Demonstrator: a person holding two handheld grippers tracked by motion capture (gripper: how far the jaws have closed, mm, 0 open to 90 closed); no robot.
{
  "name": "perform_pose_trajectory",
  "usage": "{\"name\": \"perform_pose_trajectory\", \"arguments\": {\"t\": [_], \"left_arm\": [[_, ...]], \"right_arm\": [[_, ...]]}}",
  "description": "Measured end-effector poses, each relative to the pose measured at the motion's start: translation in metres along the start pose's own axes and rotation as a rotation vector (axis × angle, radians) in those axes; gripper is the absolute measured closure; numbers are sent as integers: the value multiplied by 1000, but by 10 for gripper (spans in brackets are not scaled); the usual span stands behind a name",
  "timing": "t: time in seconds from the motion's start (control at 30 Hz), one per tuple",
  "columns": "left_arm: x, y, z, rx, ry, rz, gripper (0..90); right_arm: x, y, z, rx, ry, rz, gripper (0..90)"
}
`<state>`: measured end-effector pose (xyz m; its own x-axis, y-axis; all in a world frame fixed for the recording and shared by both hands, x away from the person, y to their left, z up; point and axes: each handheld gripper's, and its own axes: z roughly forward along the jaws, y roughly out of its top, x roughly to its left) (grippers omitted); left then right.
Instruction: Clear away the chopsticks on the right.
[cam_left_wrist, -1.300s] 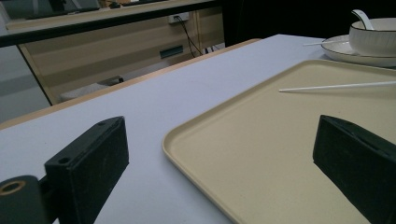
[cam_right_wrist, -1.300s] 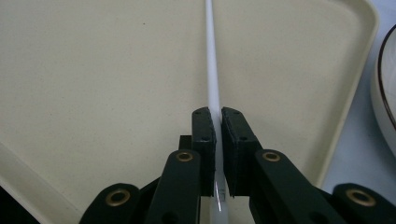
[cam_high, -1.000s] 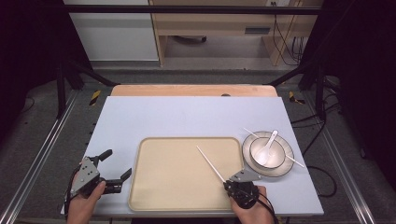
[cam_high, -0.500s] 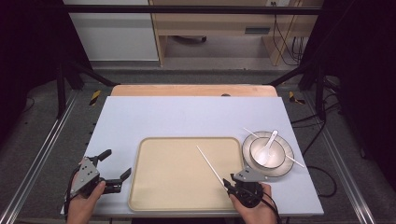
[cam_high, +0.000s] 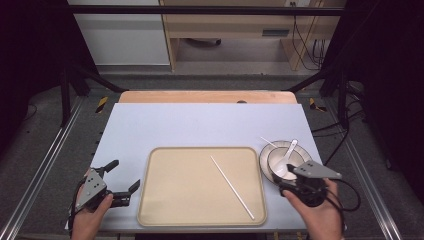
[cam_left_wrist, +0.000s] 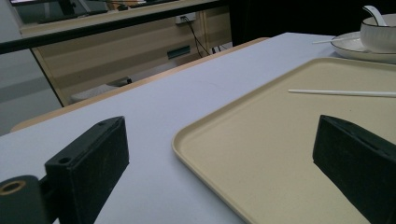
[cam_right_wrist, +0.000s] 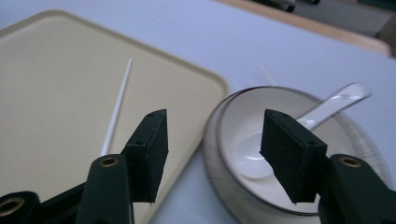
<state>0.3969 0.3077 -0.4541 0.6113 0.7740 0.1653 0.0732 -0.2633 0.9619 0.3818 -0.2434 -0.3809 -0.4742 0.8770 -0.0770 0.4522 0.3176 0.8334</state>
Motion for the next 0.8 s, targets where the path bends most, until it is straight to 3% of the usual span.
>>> {"name": "perform_pose_trajectory", "arguments": {"t": [0.13,0.17,0.3,0.4,0.5,0.8], "left_arm": [[-1,0,0,3,-4,1,32],[-1,-1,-1,2,-3,1,32],[0,-2,-2,6,0,-1,33],[1,-2,-1,8,-2,-6,35],[-1,-2,2,17,-8,-5,35],[-3,-3,3,24,-17,2,36]], "right_arm": [[-39,2,-11,45,-49,-53,388],[-54,-1,-10,72,-80,-50,402],[-101,-18,-2,148,-105,-34,545],[-122,-30,9,191,-82,-41,601],[-130,-37,20,207,-50,-48,633],[-125,-43,46,250,22,-121,620]]}}
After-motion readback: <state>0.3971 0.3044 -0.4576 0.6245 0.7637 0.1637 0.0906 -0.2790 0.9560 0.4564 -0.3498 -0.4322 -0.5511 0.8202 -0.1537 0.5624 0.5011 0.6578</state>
